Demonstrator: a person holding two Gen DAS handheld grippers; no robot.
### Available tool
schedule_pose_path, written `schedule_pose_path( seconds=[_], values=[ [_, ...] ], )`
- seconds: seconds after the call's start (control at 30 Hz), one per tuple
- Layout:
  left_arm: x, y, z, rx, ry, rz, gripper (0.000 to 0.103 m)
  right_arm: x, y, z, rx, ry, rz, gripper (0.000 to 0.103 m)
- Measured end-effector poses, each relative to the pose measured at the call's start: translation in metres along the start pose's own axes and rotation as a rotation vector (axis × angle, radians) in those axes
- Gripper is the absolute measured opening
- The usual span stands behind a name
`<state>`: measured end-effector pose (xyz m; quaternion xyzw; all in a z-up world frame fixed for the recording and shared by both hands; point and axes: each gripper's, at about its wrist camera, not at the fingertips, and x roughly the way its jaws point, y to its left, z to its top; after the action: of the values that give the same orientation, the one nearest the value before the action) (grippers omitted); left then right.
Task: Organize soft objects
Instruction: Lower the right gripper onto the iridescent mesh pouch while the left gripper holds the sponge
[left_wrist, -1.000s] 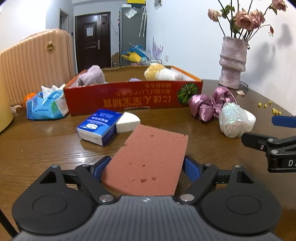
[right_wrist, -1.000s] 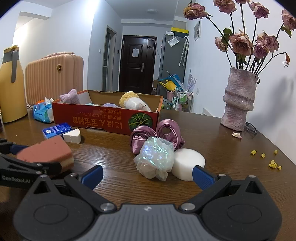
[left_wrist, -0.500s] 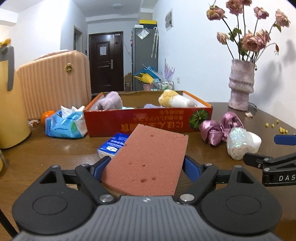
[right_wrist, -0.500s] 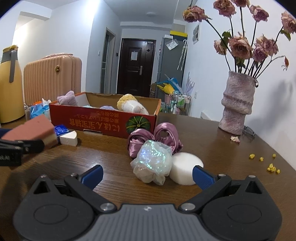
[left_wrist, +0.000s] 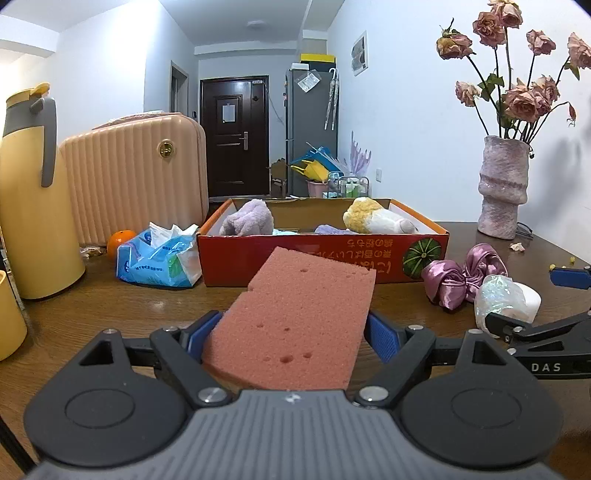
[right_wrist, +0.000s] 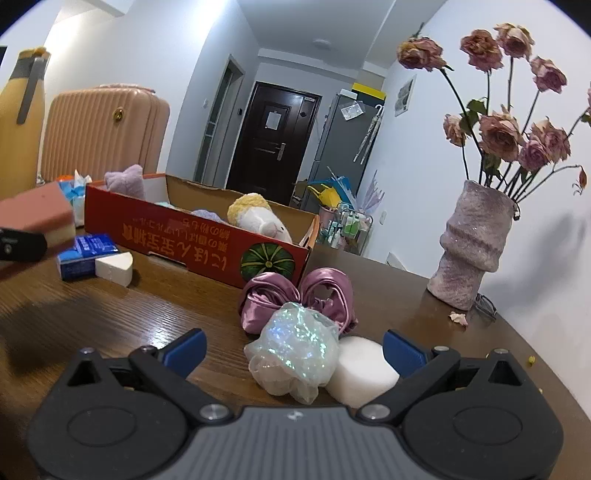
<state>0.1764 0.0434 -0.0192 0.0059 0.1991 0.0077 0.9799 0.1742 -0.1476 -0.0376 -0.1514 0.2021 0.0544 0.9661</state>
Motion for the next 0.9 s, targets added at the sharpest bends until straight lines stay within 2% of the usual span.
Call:
schedule_pose_path(
  seconds=[0.17, 0.27, 0.37, 0.5, 0.73, 0.8, 0.87, 0.9],
  values=[
    [0.0, 0.0, 0.0, 0.0, 0.0, 0.001, 0.084, 0.01, 0.003, 0.002, -0.024, 0.015, -0.002, 0.096],
    [0.0, 0.0, 0.0, -0.001, 0.001, 0.0, 0.084, 0.017, 0.001, 0.004, -0.018, 0.024, -0.006, 0.095],
    [0.0, 0.0, 0.0, 0.001, 0.001, 0.001, 0.084, 0.024, -0.001, 0.005, -0.007, 0.04, -0.003, 0.089],
    [0.001, 0.001, 0.0, -0.001, 0.002, 0.003, 0.084, 0.032, -0.005, 0.006, 0.008, 0.07, 0.003, 0.086],
    [0.002, 0.002, -0.001, -0.001, 0.003, 0.005, 0.084, 0.04, -0.008, 0.006, 0.021, 0.107, 0.029, 0.056],
    [0.002, 0.002, -0.001, -0.001, 0.004, 0.005, 0.084, 0.041, -0.008, 0.005, 0.023, 0.107, 0.03, 0.055],
    [0.002, 0.002, -0.001, -0.001, 0.002, 0.007, 0.084, 0.04, -0.008, 0.005, 0.023, 0.108, 0.033, 0.045],
    [0.002, 0.003, -0.001, -0.001, 0.002, 0.007, 0.084, 0.04, -0.008, 0.005, 0.022, 0.109, 0.034, 0.044]
  ],
)
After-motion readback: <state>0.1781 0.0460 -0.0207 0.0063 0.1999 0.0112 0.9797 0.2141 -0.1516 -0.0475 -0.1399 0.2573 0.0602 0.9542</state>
